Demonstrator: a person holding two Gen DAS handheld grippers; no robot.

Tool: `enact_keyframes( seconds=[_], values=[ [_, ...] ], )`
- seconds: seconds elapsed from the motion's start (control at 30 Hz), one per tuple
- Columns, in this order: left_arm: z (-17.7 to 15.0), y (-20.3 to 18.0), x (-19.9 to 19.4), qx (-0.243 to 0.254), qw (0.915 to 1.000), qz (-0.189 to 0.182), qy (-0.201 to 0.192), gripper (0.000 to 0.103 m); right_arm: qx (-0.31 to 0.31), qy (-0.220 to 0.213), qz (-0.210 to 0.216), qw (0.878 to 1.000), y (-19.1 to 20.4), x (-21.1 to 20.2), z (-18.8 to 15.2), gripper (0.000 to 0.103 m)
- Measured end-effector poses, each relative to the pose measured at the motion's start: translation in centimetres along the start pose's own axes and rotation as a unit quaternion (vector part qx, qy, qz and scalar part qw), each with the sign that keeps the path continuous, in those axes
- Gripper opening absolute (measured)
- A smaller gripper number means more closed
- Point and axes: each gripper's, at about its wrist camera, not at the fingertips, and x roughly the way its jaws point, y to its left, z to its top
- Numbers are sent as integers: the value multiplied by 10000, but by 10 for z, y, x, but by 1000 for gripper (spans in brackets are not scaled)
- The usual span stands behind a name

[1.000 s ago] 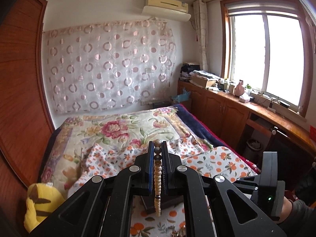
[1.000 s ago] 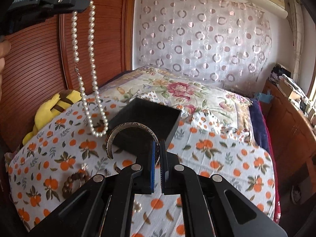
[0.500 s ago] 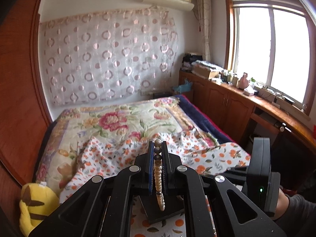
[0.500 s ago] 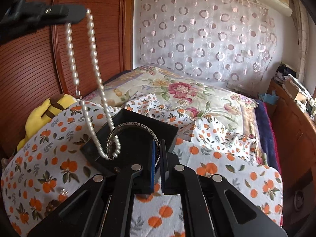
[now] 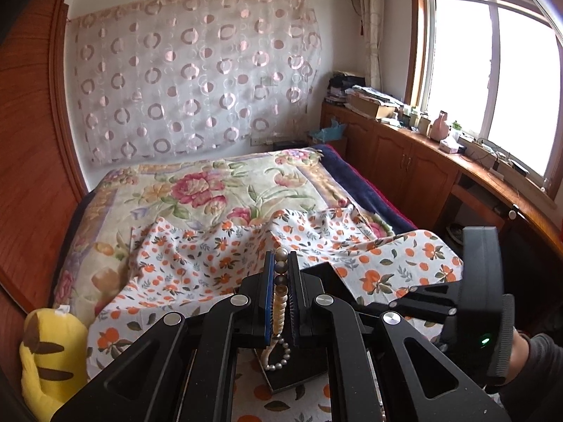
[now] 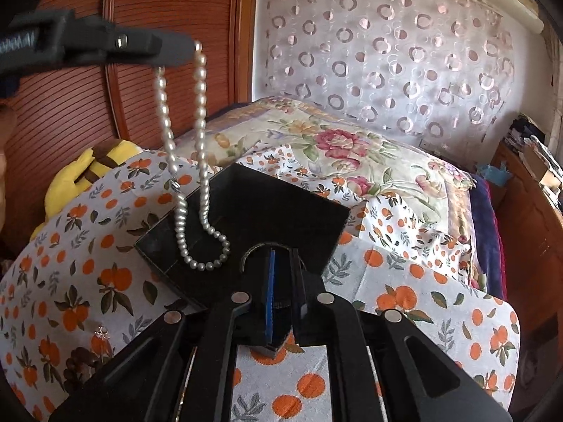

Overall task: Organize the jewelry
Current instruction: 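Lower the pearl necklace into the black box and open the left tool, then return the left tool to the pile and grasp the brown wooden bead bracelet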

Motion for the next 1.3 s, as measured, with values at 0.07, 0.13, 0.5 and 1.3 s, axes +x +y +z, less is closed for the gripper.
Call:
enact_keyframes(
  seconds=[0.07, 0.13, 0.5, 1.3],
  values=[
    [-2, -3, 3, 22, 10000, -21, 28, 6, 34, -31, -21, 10000, -3, -5, -2, 10],
    [-3, -5, 4, 35, 10000, -37, 44, 6, 59, -57, -52, 10000, -5, -11, -5, 11],
    [-31, -10, -12, 9, 9999, -36, 98, 16, 214, -205, -83, 9995, 3, -49, -31, 11],
    [-178, -12, -55, -135, 9957, -12, 920, 19, 413, 312, 17, 9987, 31, -66, -110, 11]
  ],
)
